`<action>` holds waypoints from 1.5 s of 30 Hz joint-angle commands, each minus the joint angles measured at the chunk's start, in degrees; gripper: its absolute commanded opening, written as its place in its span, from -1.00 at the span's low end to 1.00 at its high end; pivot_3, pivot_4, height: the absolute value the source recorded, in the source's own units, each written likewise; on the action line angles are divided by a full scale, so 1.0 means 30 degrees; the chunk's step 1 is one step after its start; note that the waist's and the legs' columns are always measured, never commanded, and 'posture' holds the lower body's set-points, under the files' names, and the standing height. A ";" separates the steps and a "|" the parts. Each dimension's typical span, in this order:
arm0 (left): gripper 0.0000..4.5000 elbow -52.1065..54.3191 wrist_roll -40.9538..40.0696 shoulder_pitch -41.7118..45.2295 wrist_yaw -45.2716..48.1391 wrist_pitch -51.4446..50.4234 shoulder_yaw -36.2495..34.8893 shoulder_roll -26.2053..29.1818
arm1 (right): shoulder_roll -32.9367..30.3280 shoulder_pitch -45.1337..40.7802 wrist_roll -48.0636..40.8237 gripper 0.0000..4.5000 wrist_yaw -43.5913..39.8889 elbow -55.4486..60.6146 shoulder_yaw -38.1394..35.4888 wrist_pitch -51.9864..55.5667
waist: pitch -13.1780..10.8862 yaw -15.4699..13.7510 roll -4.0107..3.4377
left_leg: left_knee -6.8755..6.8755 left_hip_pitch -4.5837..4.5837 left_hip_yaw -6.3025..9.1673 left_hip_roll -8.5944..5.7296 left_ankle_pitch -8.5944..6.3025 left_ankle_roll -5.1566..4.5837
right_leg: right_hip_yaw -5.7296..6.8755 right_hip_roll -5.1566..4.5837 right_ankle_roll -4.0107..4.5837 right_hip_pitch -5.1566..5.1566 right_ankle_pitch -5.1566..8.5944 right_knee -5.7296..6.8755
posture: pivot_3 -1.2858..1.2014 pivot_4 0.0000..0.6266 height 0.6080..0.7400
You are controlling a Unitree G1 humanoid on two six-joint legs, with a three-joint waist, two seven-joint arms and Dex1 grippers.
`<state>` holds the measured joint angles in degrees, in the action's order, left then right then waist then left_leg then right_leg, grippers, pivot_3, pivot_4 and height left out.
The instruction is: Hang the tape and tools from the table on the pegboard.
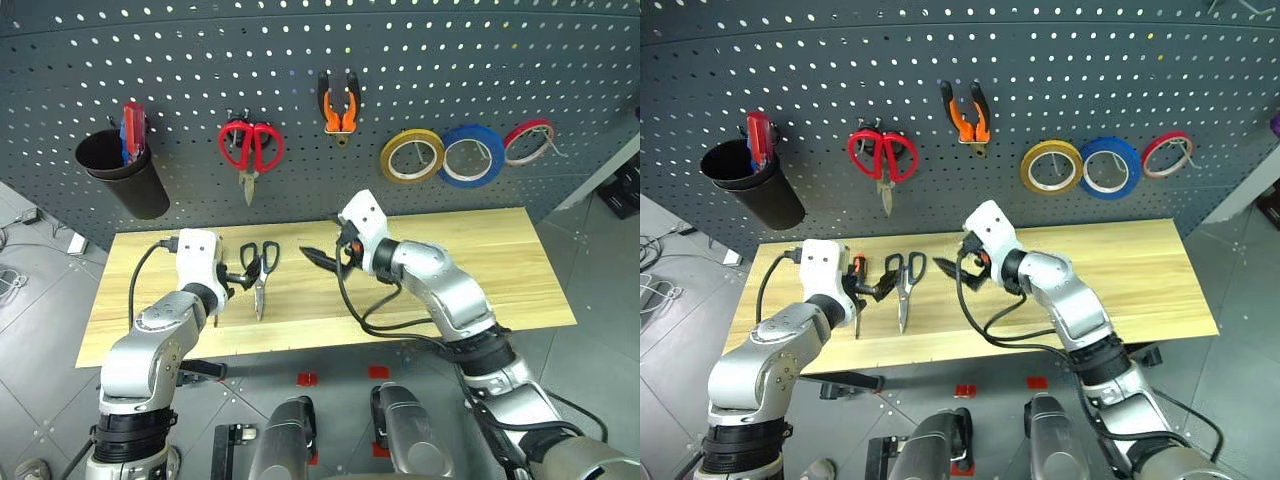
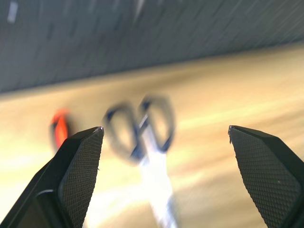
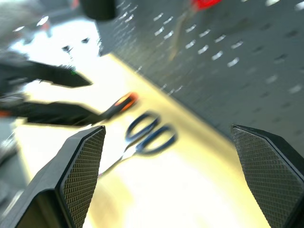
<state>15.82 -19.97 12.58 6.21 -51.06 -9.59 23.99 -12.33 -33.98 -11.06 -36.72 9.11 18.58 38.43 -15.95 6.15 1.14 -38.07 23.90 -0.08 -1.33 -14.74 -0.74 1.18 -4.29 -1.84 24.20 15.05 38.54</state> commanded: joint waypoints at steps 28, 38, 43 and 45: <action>-0.39 -1.3306 0.2399 0.5920 0.0037 0.2182 0.0435 -0.2904 | -0.2046 -0.1582 -0.2166 1.00 -0.1359 0.3434 0.1734 0.4795 | -0.0201 -0.0004 0.0286 | 0.0010 0.0008 0.0007 0.0000 -0.0002 0.0003 | 0.0024 -0.0030 0.0001 0.0004 0.0000 -0.0039 | -0.17 0.05 1.00; -0.77 -1.1174 0.1976 0.4450 0.1407 0.2559 -0.0037 -0.2245 | -0.2272 -0.1421 -0.2420 1.00 -0.1133 0.3553 0.0731 0.5454 | -0.0201 0.0060 0.0286 | 0.0014 0.0007 0.0008 0.0000 -0.0002 0.0004 | 0.0027 -0.0038 0.0001 0.0000 -0.0001 -0.0047 | -0.18 0.02 1.00; -0.77 -0.5537 0.0093 0.1598 0.3539 0.1704 -0.0884 -0.1302 | -0.3153 -0.0755 -0.2004 1.00 -0.0449 0.4157 -0.0687 0.4277 | -0.0249 0.0128 0.0284 | 0.0053 0.0026 0.0018 0.0005 -0.0004 0.0008 | 0.0033 -0.0042 0.0008 0.0003 -0.0005 -0.0125 | -0.18 0.04 1.00; -0.77 -0.3000 -0.0778 0.0286 0.4300 0.1533 -0.1303 -0.0942 | -0.3405 -0.0115 -0.1608 1.00 -0.0183 0.4523 -0.1404 0.2362 | -0.0271 0.0116 0.0275 | 0.0065 0.0041 0.0018 0.0009 -0.0006 0.0010 | 0.0037 -0.0056 0.0017 0.0005 -0.0011 -0.0155 | -0.18 0.04 1.00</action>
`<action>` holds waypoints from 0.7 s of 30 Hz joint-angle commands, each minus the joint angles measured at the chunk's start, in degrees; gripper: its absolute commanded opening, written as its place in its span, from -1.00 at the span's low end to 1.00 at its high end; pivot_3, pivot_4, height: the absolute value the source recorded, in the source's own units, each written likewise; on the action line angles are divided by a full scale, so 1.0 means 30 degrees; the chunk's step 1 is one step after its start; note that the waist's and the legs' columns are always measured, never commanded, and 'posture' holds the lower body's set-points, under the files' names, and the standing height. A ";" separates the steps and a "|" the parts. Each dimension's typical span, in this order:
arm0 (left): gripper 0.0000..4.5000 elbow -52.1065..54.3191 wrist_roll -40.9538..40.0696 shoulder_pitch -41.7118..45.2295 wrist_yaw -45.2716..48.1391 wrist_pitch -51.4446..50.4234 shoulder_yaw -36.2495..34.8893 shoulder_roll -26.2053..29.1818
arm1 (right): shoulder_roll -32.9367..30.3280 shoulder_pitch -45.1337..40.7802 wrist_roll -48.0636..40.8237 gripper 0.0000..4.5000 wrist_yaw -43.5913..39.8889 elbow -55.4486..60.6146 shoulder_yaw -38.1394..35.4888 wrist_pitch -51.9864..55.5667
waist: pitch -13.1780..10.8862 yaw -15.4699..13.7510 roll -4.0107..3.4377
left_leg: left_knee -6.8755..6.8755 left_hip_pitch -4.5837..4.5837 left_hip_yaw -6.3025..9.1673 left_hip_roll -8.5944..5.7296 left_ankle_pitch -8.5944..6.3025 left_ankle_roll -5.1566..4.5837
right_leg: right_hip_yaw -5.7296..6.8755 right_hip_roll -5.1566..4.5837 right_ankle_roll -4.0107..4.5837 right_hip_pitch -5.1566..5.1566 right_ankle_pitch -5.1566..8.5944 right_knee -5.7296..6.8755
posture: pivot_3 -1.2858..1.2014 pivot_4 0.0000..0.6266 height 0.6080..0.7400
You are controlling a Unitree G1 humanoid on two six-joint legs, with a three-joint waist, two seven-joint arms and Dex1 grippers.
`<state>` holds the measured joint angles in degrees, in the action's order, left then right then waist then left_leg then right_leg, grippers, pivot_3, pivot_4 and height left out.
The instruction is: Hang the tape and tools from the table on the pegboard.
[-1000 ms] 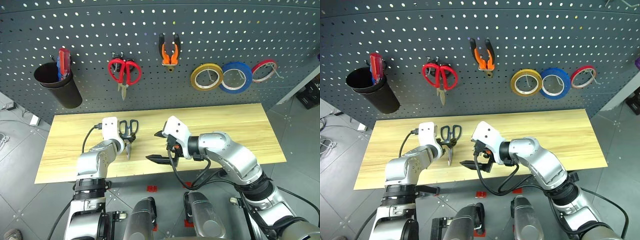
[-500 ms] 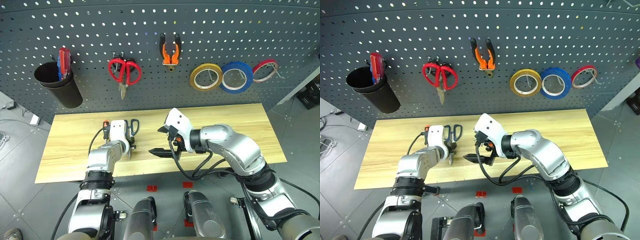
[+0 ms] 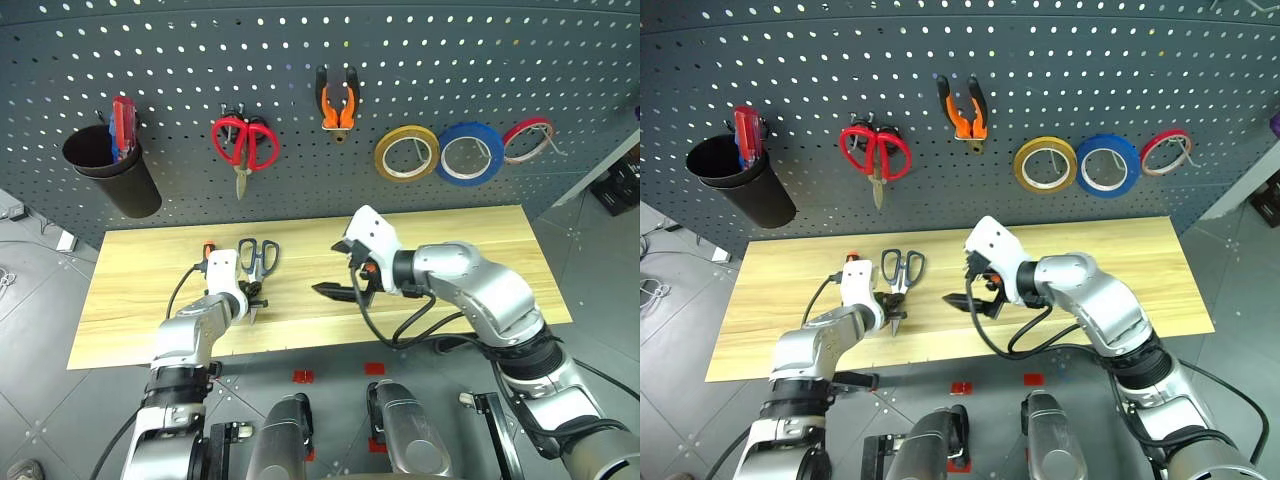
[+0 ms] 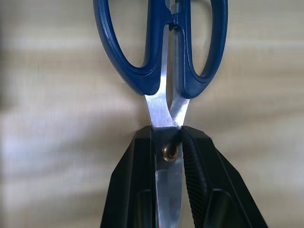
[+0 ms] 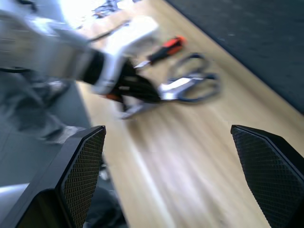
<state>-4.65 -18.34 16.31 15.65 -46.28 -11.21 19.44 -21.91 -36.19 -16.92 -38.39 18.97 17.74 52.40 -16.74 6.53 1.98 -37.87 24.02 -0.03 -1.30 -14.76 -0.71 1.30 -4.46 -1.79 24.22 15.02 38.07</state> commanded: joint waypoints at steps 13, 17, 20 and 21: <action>-0.77 1.4552 -0.2683 -0.5325 0.4847 0.2803 -0.1826 0.4702 | -0.1734 0.1143 -0.5198 1.00 -0.1732 0.5291 -0.5350 -0.3308 | -0.0240 0.0001 -0.0087 | 0.0002 0.0000 -0.0014 -0.0005 -0.0036 -0.0046 | 0.0023 -0.0042 0.0023 -0.0021 -0.0016 -0.0043 | -0.20 0.01 1.00; -0.77 1.4160 -0.2853 -0.4137 0.4179 0.3368 -0.2756 0.4962 | -0.1951 0.1066 -0.5270 1.00 -0.1632 0.5156 -0.5300 -0.3724 | -0.0247 0.0001 -0.0081 | 0.0000 0.0008 -0.0014 -0.0004 -0.0036 -0.0049 | 0.0032 -0.0034 0.0022 -0.0016 -0.0015 -0.0046 | -0.19 -0.01 1.00; -0.77 1.3486 -0.2664 -0.2743 0.3592 0.3561 -0.3083 0.5038 | -0.1931 0.0959 -0.5005 1.00 -0.1511 0.4818 -0.5144 -0.4133 | -0.0253 -0.0016 -0.0070 | -0.0021 0.0021 -0.0010 -0.0008 -0.0036 -0.0051 | 0.0043 -0.0033 0.0017 -0.0022 -0.0018 -0.0045 | -0.19 -0.01 1.00; -0.77 1.3256 -0.2592 -0.2351 0.3457 0.3615 -0.3096 0.5058 | -0.1890 0.0906 -0.4940 1.00 -0.1445 0.4701 -0.5106 -0.4275 | -0.0255 -0.0020 -0.0066 | -0.0028 0.0025 -0.0007 -0.0009 -0.0036 -0.0051 | 0.0048 -0.0028 0.0014 -0.0025 -0.0020 -0.0044 | -0.19 -0.01 1.00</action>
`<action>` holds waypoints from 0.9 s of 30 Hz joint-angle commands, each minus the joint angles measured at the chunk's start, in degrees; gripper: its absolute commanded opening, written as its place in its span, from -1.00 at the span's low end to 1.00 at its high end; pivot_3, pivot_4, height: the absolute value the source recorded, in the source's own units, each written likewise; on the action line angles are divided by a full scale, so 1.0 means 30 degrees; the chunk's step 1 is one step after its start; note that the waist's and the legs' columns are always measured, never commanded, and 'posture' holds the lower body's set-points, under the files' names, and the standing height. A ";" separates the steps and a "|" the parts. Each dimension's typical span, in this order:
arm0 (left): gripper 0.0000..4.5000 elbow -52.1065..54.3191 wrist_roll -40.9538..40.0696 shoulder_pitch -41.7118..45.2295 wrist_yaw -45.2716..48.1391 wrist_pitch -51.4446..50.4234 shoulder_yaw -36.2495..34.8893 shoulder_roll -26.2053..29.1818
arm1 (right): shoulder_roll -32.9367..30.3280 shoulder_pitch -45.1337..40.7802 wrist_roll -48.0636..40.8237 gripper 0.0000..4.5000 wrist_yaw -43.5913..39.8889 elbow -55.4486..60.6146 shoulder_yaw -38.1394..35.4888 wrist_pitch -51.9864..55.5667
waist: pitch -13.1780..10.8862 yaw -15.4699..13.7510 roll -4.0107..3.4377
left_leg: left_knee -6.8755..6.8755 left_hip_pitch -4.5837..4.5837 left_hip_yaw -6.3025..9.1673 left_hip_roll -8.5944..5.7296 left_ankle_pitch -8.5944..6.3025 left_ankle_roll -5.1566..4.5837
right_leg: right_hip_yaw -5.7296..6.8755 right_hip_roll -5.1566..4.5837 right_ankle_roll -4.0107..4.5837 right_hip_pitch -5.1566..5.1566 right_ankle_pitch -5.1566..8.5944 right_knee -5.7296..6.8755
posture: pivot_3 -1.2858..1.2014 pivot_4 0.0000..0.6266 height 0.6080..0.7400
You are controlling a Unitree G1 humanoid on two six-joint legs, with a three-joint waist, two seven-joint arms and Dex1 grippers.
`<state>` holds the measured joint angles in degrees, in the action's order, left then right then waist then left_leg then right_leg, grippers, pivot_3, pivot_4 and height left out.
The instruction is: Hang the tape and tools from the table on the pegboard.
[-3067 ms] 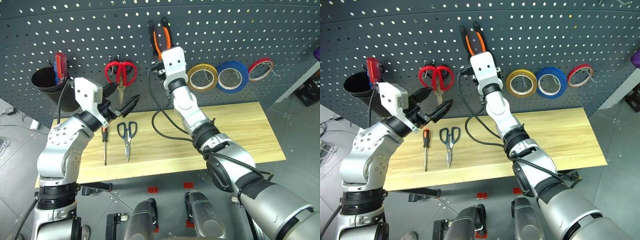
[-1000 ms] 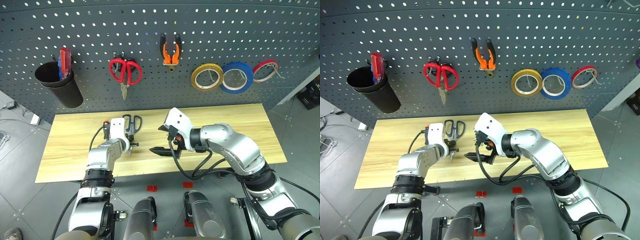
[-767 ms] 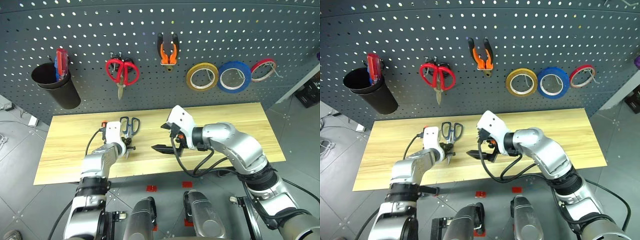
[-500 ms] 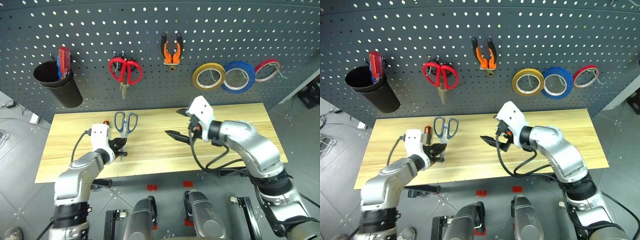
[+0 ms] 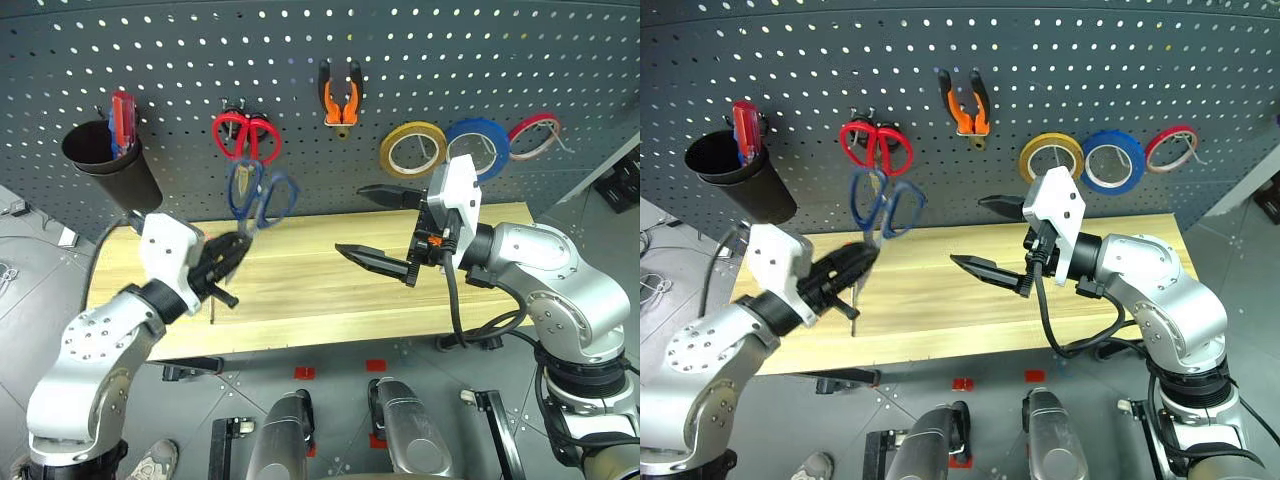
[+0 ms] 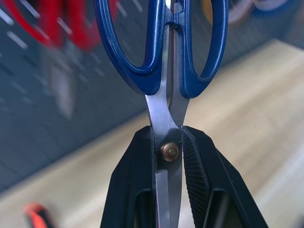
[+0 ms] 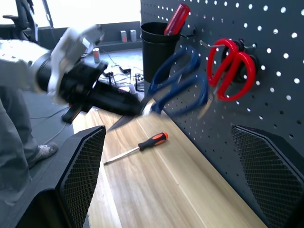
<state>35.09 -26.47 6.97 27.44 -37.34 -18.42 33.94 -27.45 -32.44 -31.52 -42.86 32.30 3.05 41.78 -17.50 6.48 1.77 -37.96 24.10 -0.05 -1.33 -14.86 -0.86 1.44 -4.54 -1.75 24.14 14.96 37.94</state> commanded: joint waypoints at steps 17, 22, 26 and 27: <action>-0.13 -0.6047 0.3301 0.4358 -0.0987 0.3052 0.2501 -0.0492 | 0.0483 -0.1686 0.0457 1.00 -0.0160 -0.1563 0.0763 -0.2386 | -0.0011 0.0037 0.0020 | -0.0018 0.0013 0.0001 0.0006 0.0001 0.0000 | -0.0008 0.0045 -0.0012 0.0010 -0.0006 0.0006 | -0.20 -0.01 1.00; 0.48 -0.5163 0.2794 0.2916 -0.2070 0.1780 0.1372 -0.1362 | 0.0956 -0.1610 0.0675 1.00 0.0600 -0.1816 0.1232 -0.2159 | -0.0011 0.0125 0.0020 | -0.0017 0.0009 0.0003 0.0015 0.0003 0.0002 | -0.0010 0.0047 -0.0012 0.0011 -0.0006 0.0013 | -0.20 0.00 1.00; 0.82 -0.5398 0.2059 0.0364 -0.2676 -0.0621 -0.0554 -0.1463 | 0.1567 -0.1245 0.1941 1.00 0.2249 -0.2225 0.2930 -0.0571 | -0.0016 0.0338 0.0027 | -0.0011 -0.0019 -0.0007 0.0027 0.0003 0.0002 | -0.0031 0.0050 -0.0012 0.0002 -0.0006 0.0029 | -0.18 0.04 1.00; 0.82 -0.5973 0.1970 -0.0073 -0.2691 -0.0819 -0.1208 -0.1325 | 0.1822 -0.1328 0.2025 1.00 0.2884 -0.2119 0.3632 0.0775 | -0.0019 0.0374 0.0026 | -0.0011 -0.0012 0.0000 0.0027 0.0003 0.0002 | -0.0026 0.0050 -0.0012 0.0009 -0.0005 0.0038 | -0.18 0.06 1.00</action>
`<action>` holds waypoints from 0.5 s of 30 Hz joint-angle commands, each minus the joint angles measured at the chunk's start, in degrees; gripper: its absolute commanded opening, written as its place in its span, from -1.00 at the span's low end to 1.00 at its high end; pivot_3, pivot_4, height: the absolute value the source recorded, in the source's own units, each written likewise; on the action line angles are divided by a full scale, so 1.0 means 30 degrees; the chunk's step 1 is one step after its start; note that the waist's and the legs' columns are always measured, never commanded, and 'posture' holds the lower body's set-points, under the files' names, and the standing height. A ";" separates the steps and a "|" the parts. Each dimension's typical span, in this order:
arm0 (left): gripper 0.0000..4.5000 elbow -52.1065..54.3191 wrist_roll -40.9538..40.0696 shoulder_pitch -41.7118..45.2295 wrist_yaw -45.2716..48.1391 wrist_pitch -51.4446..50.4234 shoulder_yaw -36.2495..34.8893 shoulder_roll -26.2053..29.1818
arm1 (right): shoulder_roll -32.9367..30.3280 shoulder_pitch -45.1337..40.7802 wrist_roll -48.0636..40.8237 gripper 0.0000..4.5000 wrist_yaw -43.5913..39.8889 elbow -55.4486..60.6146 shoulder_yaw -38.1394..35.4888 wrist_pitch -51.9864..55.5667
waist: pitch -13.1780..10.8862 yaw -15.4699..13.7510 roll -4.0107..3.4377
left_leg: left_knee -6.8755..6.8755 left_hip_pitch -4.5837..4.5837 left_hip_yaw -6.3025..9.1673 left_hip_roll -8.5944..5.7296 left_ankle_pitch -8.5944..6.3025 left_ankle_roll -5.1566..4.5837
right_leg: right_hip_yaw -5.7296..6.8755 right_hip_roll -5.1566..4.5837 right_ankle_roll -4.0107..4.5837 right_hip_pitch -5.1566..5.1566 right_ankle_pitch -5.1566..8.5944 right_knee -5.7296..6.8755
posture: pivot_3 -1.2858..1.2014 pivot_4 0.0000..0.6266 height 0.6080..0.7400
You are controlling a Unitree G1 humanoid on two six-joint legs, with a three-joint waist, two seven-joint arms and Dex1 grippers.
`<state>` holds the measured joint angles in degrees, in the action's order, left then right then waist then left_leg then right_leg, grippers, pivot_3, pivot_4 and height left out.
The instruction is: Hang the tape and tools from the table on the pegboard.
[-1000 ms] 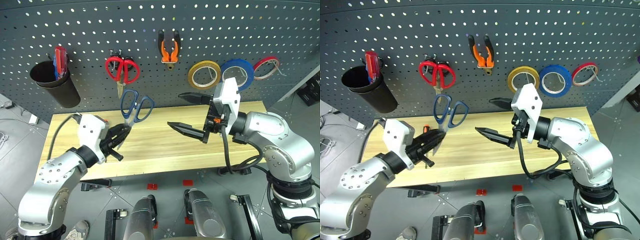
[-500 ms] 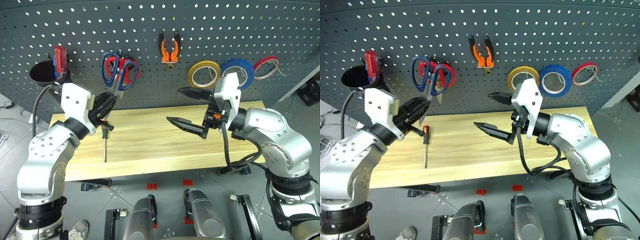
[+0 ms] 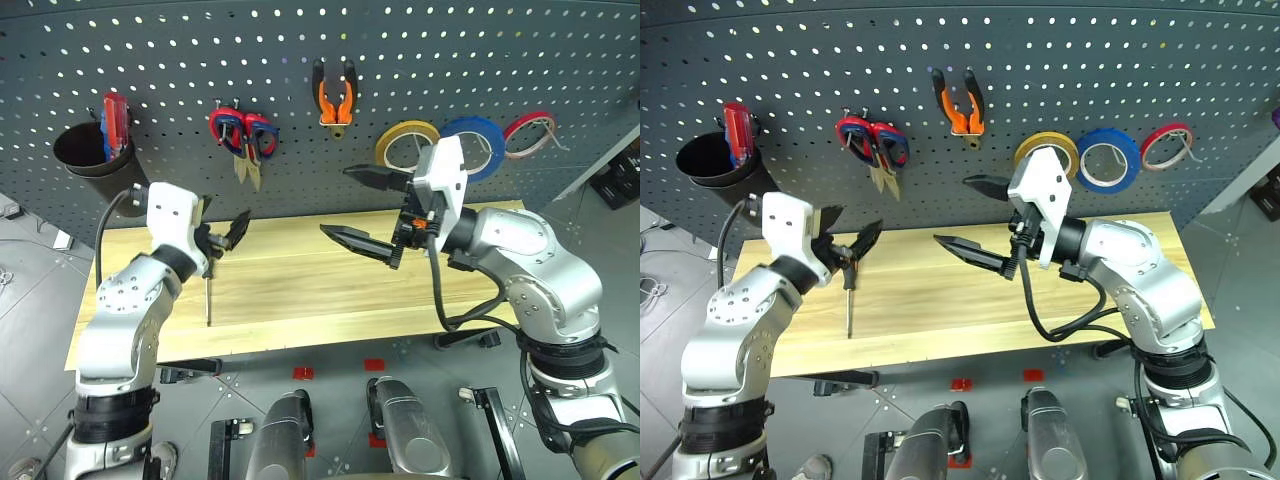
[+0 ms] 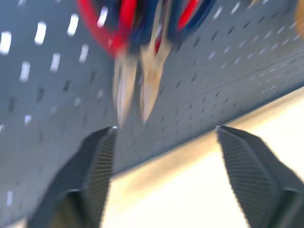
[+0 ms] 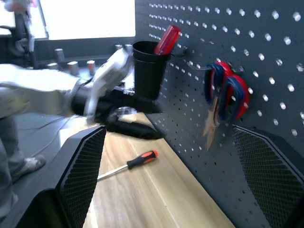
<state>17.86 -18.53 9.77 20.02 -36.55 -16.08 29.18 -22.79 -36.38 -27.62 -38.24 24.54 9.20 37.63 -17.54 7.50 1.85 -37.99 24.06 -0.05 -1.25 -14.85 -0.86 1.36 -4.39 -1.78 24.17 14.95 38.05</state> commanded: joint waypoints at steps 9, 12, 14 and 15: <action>0.82 -0.6637 -0.0034 0.1421 -0.0974 -0.1689 -0.2620 0.1333 | 0.3316 -0.1799 0.0472 1.00 0.3853 0.0246 0.2976 0.7213 | -0.0300 -0.0351 0.0002 | -0.0017 0.0006 0.0012 -0.0014 -0.0002 -0.0003 | 0.0009 -0.0026 -0.0001 0.0010 -0.0005 0.0000 | -0.15 0.24 1.00; 0.82 -0.9095 -0.0118 0.3180 -0.1219 -0.1937 -0.2516 0.1023 | 0.3421 -0.2434 0.0506 1.00 0.3647 0.0106 0.3137 0.7352 | -0.0509 -0.0549 0.0022 | -0.0009 0.0009 0.0017 -0.0022 -0.0003 -0.0003 | 0.0022 -0.0036 -0.0001 0.0022 -0.0005 -0.0002 | -0.15 0.29 1.00; 0.82 -1.1300 -0.0038 0.4466 -0.1037 -0.1313 -0.2278 0.0782 | 0.3394 -0.2858 0.0522 1.00 0.3359 0.0029 0.3317 0.7265 | -0.0605 -0.0589 0.0006 | -0.0005 0.0036 0.0021 -0.0022 -0.0002 -0.0003 | 0.0032 -0.0036 0.0000 0.0048 -0.0005 0.0001 | -0.15 0.32 1.00; 0.82 -1.2364 0.0074 0.5040 -0.0919 -0.0819 -0.2126 0.0665 | 0.3365 -0.3042 0.0526 1.00 0.3251 0.0010 0.3380 0.7227 | -0.0682 -0.0607 0.0016 | -0.0005 0.0047 0.0017 -0.0022 -0.0002 -0.0002 | 0.0030 -0.0038 0.0000 0.0059 -0.0006 0.0003 | -0.16 0.33 1.00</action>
<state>-16.09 -18.77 23.85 16.95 -41.18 -22.91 31.37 -12.88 -44.29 -25.91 -27.58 23.12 19.27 59.64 -19.59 5.68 1.90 -38.01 24.22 0.00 -1.32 -14.86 -0.86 1.47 -4.51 -1.78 24.36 14.93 38.06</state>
